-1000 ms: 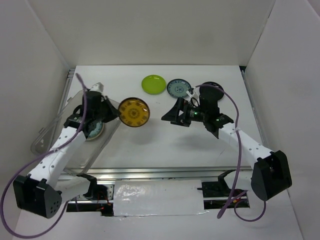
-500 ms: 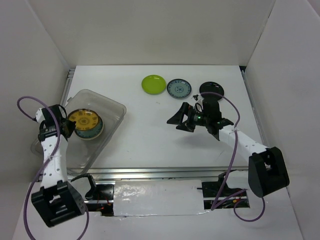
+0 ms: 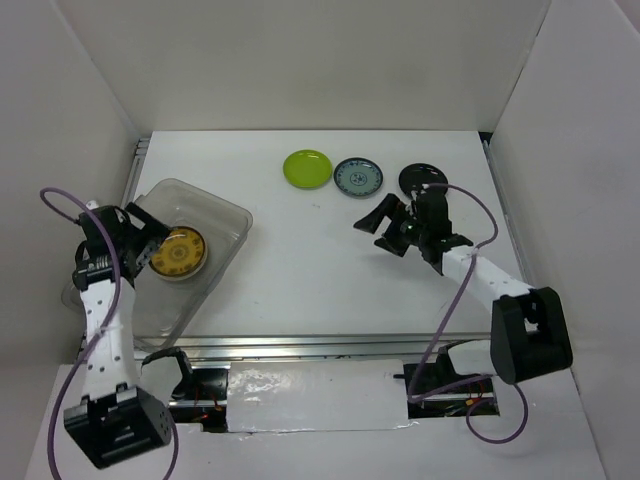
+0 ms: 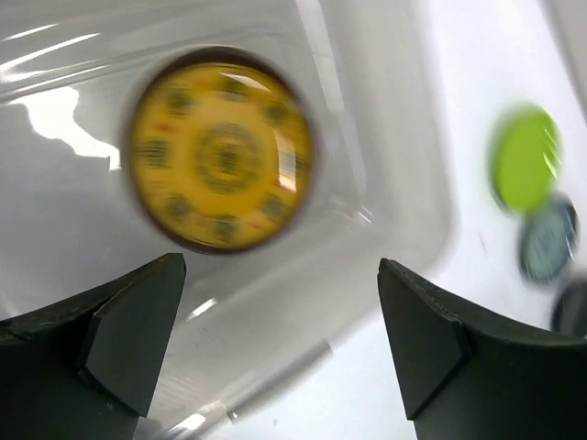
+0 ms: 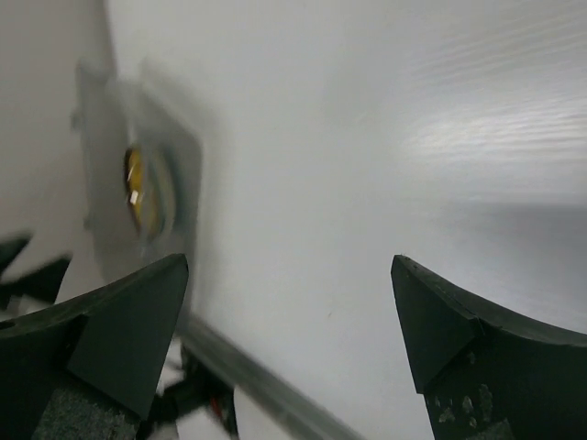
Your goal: Place the plates into the plastic bin on the countertop
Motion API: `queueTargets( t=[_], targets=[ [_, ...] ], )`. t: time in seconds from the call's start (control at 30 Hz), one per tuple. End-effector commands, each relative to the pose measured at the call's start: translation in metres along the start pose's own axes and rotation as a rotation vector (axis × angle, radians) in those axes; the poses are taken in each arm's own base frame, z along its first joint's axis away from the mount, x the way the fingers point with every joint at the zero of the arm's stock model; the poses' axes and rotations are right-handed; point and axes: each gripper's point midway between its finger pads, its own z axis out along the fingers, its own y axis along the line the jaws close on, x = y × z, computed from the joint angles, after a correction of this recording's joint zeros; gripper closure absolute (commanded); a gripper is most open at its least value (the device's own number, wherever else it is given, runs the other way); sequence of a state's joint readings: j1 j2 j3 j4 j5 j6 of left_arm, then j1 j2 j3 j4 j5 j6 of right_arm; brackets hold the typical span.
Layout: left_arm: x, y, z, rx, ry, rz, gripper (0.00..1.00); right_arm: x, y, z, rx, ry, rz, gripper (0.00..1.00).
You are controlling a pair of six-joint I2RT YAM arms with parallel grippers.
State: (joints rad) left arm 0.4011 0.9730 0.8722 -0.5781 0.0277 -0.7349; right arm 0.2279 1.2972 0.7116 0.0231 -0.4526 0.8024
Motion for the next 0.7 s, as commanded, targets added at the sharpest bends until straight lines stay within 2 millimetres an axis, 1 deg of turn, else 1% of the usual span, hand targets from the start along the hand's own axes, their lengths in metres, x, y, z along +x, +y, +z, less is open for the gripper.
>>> queueTargets(
  t=[0.0, 0.03, 0.07, 0.1, 0.13, 0.17, 0.2, 0.23, 0.27, 0.3, 0.33, 0.37, 0.4, 0.47, 0.53, 0.57, 0.6, 0.63, 0.67],
  targets=[
    [0.015, -0.061, -0.055, 0.308, 0.009, 0.218, 0.01, -0.061, -0.068, 0.011, 0.262, -0.294, 0.189, 0.0],
    [0.023, -0.066, -0.062, 0.335, 0.031, 0.247, 0.01, -0.086, -0.084, 0.006, 0.288, -0.371, 0.26, 0.0],
    [0.037, -0.073, -0.07, 0.378, 0.061, 0.306, 0.01, -0.094, -0.111, 0.009, 0.362, -0.399, 0.325, 0.0],
    [0.044, -0.075, -0.081, 0.398, 0.071, 0.334, 0.01, -0.111, -0.117, 0.008, 0.387, -0.422, 0.367, 0.0],
    [0.052, -0.08, -0.09, 0.427, 0.088, 0.369, 0.01, -0.128, -0.14, 0.0, 0.429, -0.457, 0.435, 0.0],
    [0.055, -0.08, -0.094, 0.434, 0.091, 0.393, 0.01, -0.13, -0.166, 0.003, 0.497, -0.457, 0.492, 0.0],
    [0.057, -0.079, -0.102, 0.446, 0.082, 0.406, 0.01, -0.143, -0.171, 0.001, 0.516, -0.47, 0.521, 0.0],
    [0.059, -0.079, -0.106, 0.454, 0.082, 0.414, 0.01, -0.15, -0.18, 0.0, 0.528, -0.483, 0.554, 0.01],
    [0.062, -0.082, -0.111, 0.475, 0.081, 0.436, 0.01, -0.151, -0.203, 0.0, 0.562, -0.476, 0.596, 0.02],
    [0.063, -0.082, -0.117, 0.492, 0.065, 0.447, 0.01, -0.164, -0.206, 0.0, 0.558, -0.483, 0.605, 0.03],
    [0.063, -0.081, -0.12, 0.492, 0.064, 0.451, 0.01, -0.167, -0.213, 0.001, 0.577, -0.474, 0.614, 0.04],
    [0.064, -0.082, -0.123, 0.503, 0.061, 0.464, 0.01, -0.176, -0.226, -0.001, 0.605, -0.484, 0.636, 0.05],
    [0.065, -0.082, -0.124, 0.508, 0.067, 0.471, 0.01, -0.176, -0.229, 0.0, 0.607, -0.471, 0.658, 0.05],
    [0.067, -0.084, -0.126, 0.522, 0.078, 0.485, 0.01, -0.182, -0.235, 0.003, 0.592, -0.462, 0.699, 0.09],
    [0.069, -0.085, -0.126, 0.528, 0.088, 0.489, 0.01, -0.188, -0.238, 0.008, 0.587, -0.444, 0.723, 0.1],
    [0.068, -0.087, -0.125, 0.533, 0.087, 0.491, 0.01, -0.182, -0.25, 0.015, 0.608, -0.415, 0.752, 0.12],
    [0.068, -0.087, -0.125, 0.532, 0.088, 0.491, 0.01, -0.191, -0.245, 0.017, 0.592, -0.398, 0.762, 0.14],
    [0.069, -0.087, -0.124, 0.532, 0.092, 0.494, 0.01, -0.194, -0.246, 0.02, 0.588, -0.386, 0.766, 0.16],
    [0.069, -0.087, -0.123, 0.532, 0.089, 0.498, 0.01, -0.191, -0.255, 0.025, 0.601, -0.361, 0.779, 0.17]
  ],
)
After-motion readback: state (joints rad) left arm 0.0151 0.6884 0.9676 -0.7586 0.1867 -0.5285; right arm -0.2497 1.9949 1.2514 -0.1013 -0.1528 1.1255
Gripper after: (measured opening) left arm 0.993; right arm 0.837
